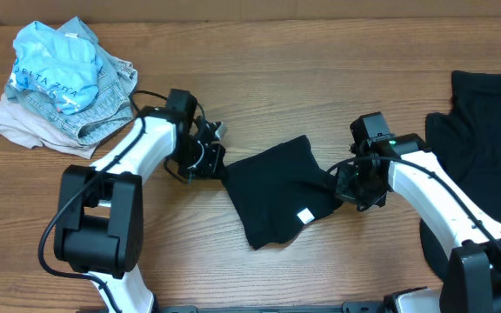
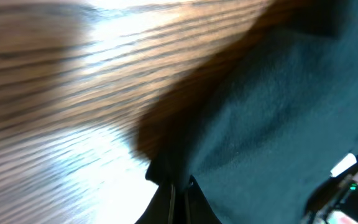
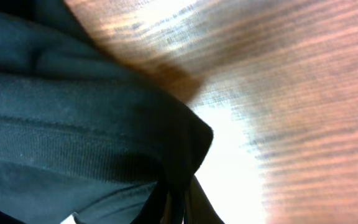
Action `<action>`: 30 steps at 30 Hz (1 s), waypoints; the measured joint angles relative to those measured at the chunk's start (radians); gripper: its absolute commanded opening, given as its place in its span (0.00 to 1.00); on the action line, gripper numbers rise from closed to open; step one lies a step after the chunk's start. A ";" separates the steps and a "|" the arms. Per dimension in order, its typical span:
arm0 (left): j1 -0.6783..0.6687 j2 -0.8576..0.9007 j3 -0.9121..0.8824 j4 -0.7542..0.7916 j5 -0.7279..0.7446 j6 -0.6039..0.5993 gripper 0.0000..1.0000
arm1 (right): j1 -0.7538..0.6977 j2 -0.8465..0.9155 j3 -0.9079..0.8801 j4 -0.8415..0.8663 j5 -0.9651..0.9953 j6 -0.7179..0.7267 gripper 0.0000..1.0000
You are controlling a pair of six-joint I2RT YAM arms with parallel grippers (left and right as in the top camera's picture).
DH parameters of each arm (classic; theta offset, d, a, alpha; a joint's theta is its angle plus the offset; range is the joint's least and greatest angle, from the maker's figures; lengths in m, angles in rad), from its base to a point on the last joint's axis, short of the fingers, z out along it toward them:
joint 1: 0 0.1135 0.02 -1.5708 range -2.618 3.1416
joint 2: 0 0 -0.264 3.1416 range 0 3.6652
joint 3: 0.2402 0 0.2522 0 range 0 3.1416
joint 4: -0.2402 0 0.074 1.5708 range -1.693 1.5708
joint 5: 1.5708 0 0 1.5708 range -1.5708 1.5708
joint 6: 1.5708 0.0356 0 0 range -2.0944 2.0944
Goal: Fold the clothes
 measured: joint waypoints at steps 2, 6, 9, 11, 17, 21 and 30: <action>0.019 0.000 0.036 -0.029 0.002 0.007 0.04 | 0.000 0.000 0.011 -0.033 0.002 0.008 0.29; 0.045 0.000 0.110 -0.075 0.000 0.017 0.44 | 0.000 0.000 0.014 -0.080 0.016 0.018 0.41; 0.053 0.000 0.154 -0.134 -0.004 0.036 0.68 | -0.001 0.000 0.014 -0.064 0.020 0.019 0.38; 0.057 0.000 0.178 -0.175 -0.007 0.046 0.72 | -0.001 0.000 0.016 -0.042 -0.004 -0.001 0.33; 0.075 0.000 0.203 -0.246 -0.012 0.069 0.84 | 0.000 0.000 0.028 0.100 -0.233 -0.120 0.08; 0.083 0.000 0.190 -0.325 -0.010 0.079 0.95 | 0.007 0.003 0.031 0.219 -0.336 -0.085 0.07; 0.076 0.000 -0.058 -0.127 0.170 0.012 0.95 | 0.073 0.180 0.031 0.370 -0.438 0.064 0.05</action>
